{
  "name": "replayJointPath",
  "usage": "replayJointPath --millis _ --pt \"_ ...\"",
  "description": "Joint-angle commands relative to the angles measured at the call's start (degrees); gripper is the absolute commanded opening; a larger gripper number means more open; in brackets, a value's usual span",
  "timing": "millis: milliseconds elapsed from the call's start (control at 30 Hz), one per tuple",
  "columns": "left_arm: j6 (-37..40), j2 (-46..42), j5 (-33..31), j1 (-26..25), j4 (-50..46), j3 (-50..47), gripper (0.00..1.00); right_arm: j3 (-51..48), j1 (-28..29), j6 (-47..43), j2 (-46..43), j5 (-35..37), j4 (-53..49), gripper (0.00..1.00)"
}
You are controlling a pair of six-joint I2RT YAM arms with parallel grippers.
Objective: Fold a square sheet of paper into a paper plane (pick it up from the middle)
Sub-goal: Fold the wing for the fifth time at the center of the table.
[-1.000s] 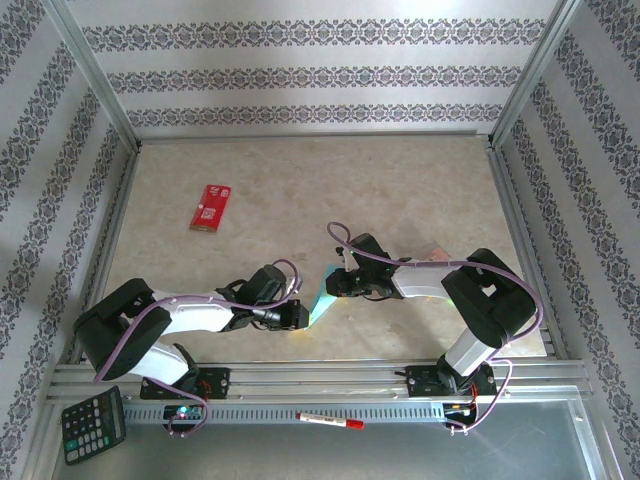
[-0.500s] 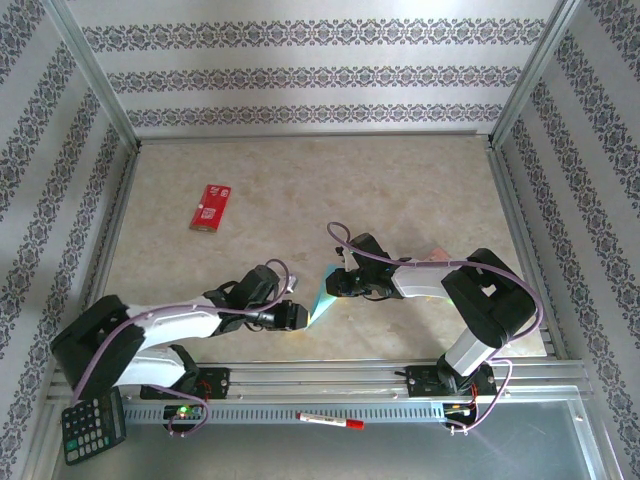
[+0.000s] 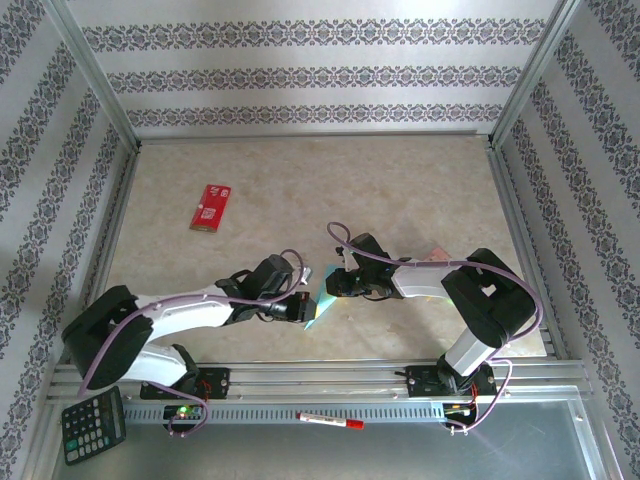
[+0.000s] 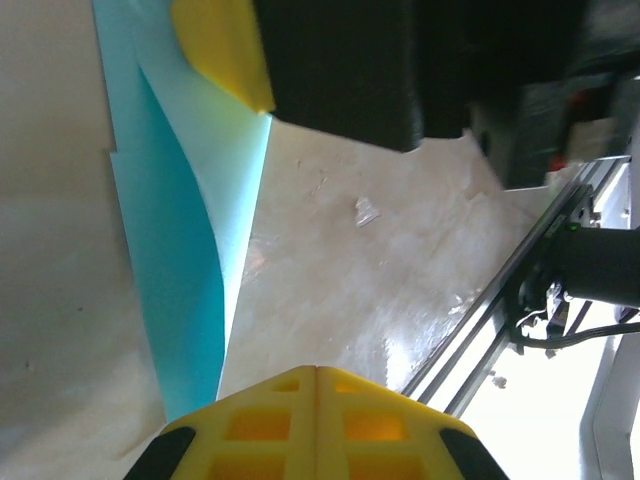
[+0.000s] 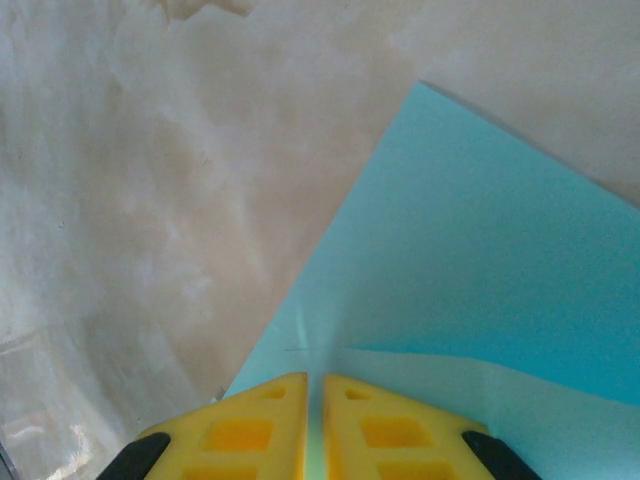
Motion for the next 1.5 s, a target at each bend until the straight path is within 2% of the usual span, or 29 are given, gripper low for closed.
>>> replayJointPath --millis 0,167,367,1467 --pt "0.24 2.33 2.42 -0.52 2.85 1.97 0.05 -1.22 -0.72 -1.0 2.64 2.32 -4.08 0.15" --pt "-0.28 4.69 3.8 -0.52 4.62 2.17 0.04 -1.25 -0.67 -0.96 2.71 2.32 -4.07 0.15" --pt "-0.11 6.02 2.3 0.07 3.13 2.41 0.04 -1.14 -0.67 -1.03 2.62 2.33 -4.06 0.15" --pt "-1.67 9.16 3.52 3.34 6.73 -1.19 0.03 -1.15 -0.67 -0.92 3.08 2.24 -3.87 0.15"
